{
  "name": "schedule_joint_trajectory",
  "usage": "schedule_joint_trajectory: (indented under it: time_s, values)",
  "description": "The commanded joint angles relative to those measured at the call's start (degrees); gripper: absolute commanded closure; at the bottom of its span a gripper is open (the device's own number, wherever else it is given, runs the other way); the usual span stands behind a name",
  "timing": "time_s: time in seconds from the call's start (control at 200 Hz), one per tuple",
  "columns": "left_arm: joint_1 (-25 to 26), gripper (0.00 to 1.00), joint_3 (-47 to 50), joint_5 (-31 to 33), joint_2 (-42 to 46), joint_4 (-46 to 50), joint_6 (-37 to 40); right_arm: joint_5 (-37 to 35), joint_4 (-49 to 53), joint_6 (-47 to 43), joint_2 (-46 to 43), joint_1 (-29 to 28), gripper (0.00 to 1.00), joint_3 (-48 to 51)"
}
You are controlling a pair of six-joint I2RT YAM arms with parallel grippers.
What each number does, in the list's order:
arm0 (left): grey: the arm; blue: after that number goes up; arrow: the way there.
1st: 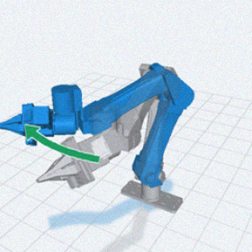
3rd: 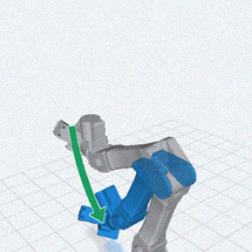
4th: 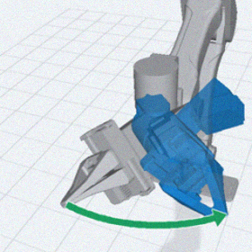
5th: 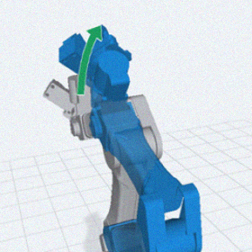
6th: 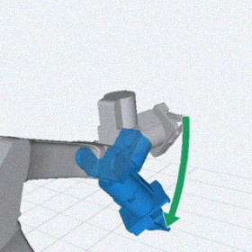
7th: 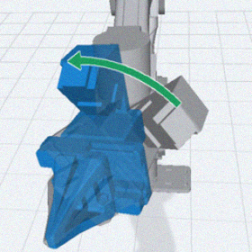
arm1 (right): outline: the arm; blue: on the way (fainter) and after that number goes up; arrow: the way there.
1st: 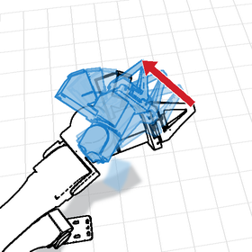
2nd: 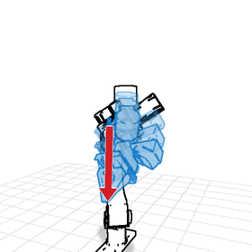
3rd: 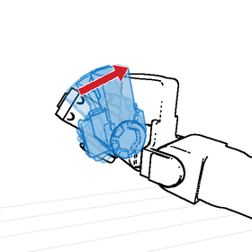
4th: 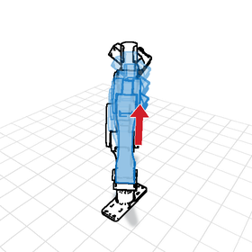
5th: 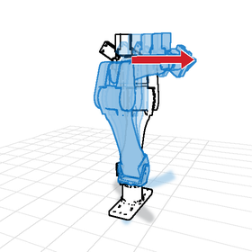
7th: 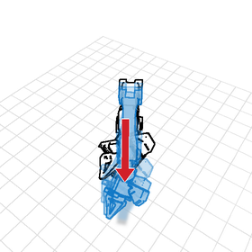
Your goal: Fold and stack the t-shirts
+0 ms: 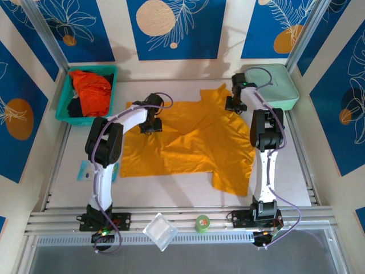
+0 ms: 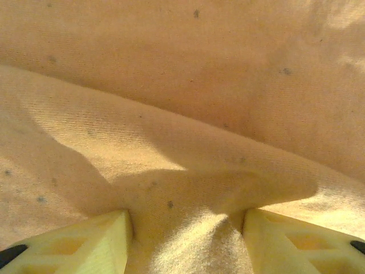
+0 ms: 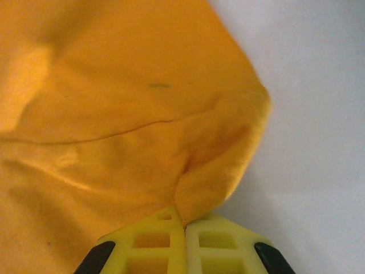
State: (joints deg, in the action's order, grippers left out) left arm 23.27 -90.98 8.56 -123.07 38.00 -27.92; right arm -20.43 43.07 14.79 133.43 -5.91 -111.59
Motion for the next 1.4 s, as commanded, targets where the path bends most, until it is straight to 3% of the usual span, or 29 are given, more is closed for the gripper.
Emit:
schedule_joint_trajectory:
  time_s: [0.0, 0.075, 0.13, 0.26, 0.385, 0.585, 0.81, 0.891, 1.131, 1.396]
  values:
    - [-1.0, 0.43, 3.9, 1.5, -3.6, 2.8, 0.8, -19.3, 0.5, -2.3, -5.7, -7.6, 1.00, 2.4]
    - [-1.0, 0.44, 4.2, 1.1, -3.7, 2.5, 0.8, -31.3, 0.8, -3.4, -4.6, -12.3, 1.00, 2.5]
    - [-0.9, 0.44, 4.3, 0.7, -3.9, 2.3, 0.7, -36.2, 1.9, -3.7, -2.6, -14.9, 0.94, 1.6]
    - [-1.0, 0.44, 4.6, 0.1, -4.2, 1.9, 0.7, -36.2, 6.1, -0.8, 1.0, -19.1, 0.77, -0.4]
    - [-1.0, 0.44, 4.8, 0.0, -4.4, 1.6, 1.0, -29.5, 9.3, 4.7, 0.1, -20.3, 0.60, 0.0]
    - [-1.0, 0.44, 4.8, -0.3, -4.1, 1.5, 1.2, -17.8, 8.8, 7.6, -9.5, -17.0, 0.57, 4.5]
    - [-1.0, 0.44, 5.7, -0.7, -3.7, 0.8, 1.1, 8.9, 4.1, 8.8, -20.6, -2.5, 0.53, 15.7]
    - [-1.0, 0.44, 5.9, -0.9, -4.0, 0.5, 1.0, 14.9, 1.4, 8.8, -22.1, 2.1, 0.51, 20.4]
    - [-1.0, 0.44, 6.0, -1.4, -4.5, 0.4, 0.9, 27.3, -2.2, 7.1, -16.7, 7.1, 0.45, 20.3]
    - [-1.0, 0.44, 6.8, -1.0, -4.3, 0.5, 1.0, 31.7, -1.9, 7.5, -8.0, 6.9, 0.42, 15.4]
